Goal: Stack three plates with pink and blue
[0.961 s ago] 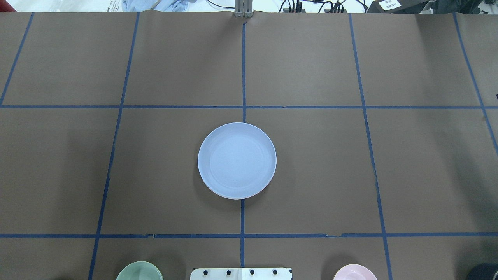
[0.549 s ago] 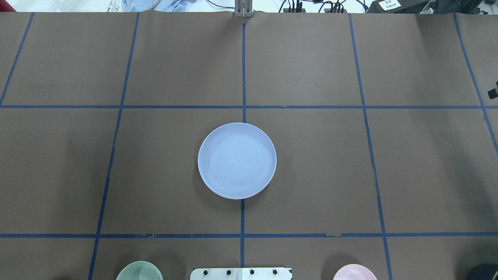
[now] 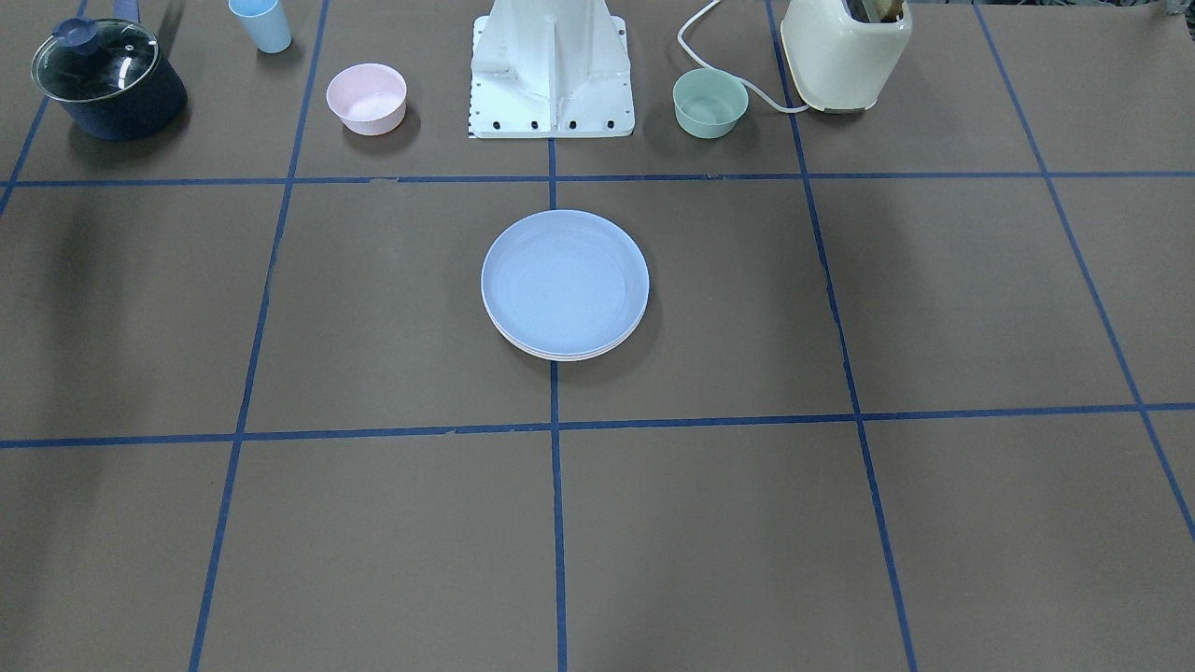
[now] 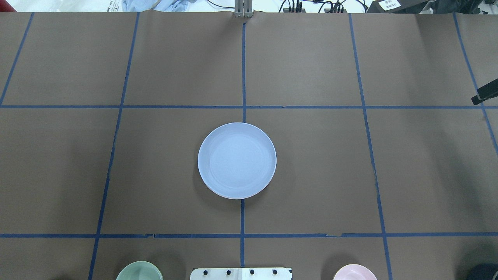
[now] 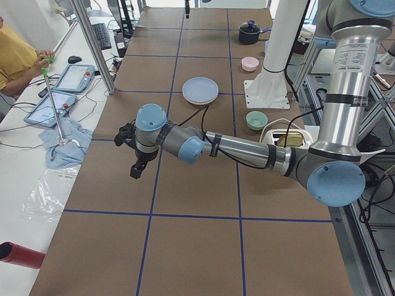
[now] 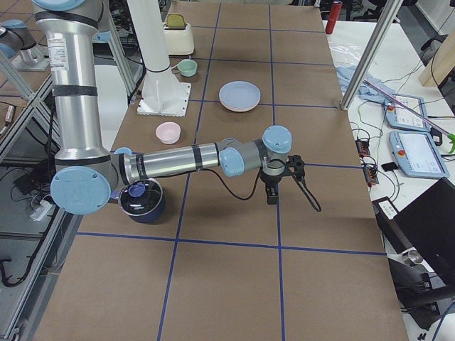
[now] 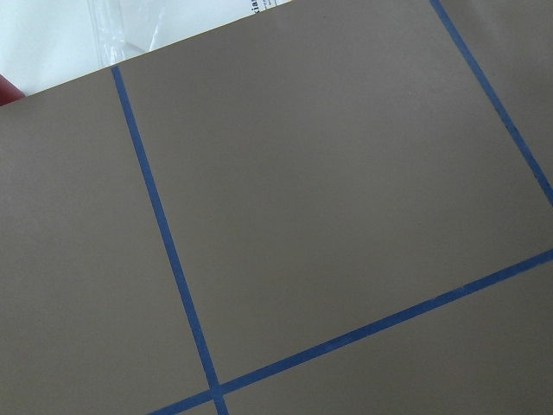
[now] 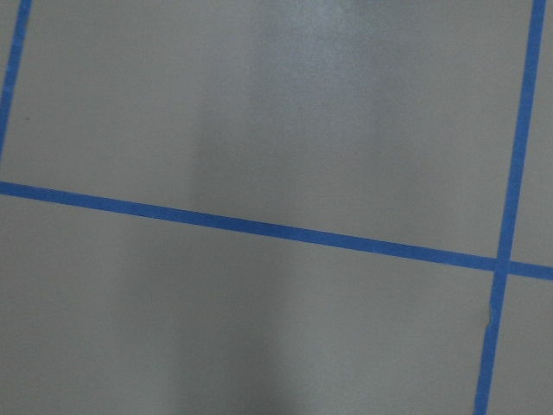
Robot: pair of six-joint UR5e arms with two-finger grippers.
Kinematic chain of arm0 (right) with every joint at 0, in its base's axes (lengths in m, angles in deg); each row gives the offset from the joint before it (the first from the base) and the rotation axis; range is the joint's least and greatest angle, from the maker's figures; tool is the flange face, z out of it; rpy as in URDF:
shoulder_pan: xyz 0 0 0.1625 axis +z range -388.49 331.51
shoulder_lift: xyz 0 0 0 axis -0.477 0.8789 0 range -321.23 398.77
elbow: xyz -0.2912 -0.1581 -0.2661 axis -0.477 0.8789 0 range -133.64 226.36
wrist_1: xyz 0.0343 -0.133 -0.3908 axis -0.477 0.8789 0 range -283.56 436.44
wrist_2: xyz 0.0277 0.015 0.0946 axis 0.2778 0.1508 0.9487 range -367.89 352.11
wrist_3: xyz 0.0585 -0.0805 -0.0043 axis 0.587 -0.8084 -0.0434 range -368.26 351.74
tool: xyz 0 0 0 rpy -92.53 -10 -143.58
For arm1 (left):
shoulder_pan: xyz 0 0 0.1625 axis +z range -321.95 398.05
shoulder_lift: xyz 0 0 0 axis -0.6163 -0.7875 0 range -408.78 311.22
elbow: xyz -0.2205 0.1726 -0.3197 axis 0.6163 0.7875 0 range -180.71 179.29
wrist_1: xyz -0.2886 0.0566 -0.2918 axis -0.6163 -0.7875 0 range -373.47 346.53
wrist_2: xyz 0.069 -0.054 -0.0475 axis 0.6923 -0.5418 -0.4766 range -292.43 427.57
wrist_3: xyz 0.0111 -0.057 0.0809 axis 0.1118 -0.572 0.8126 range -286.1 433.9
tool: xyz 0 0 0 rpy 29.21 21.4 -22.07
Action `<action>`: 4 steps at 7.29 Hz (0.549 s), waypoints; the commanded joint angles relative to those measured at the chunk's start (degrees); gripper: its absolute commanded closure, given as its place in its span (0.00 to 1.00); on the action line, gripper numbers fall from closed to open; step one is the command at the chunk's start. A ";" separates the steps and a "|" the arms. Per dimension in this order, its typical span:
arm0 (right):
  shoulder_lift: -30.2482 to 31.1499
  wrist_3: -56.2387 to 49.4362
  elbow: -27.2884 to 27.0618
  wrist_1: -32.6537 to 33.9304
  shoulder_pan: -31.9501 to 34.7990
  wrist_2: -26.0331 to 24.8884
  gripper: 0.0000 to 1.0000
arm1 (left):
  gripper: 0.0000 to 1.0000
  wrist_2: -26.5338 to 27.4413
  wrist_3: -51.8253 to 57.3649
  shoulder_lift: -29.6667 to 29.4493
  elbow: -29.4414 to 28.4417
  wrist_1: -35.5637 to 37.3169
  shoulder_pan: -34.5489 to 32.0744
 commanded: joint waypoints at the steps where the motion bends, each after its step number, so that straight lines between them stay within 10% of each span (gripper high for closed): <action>1: -0.54 0.43 0.44 -2.41 -2.19 -1.79 0.00 | 0.00 -0.28 -0.02 -0.10 0.15 0.03 0.04; 4: 1.48 -0.18 -1.50 -2.68 -1.41 7.21 0.00 | 0.00 -0.28 -0.10 -0.19 0.33 0.03 0.04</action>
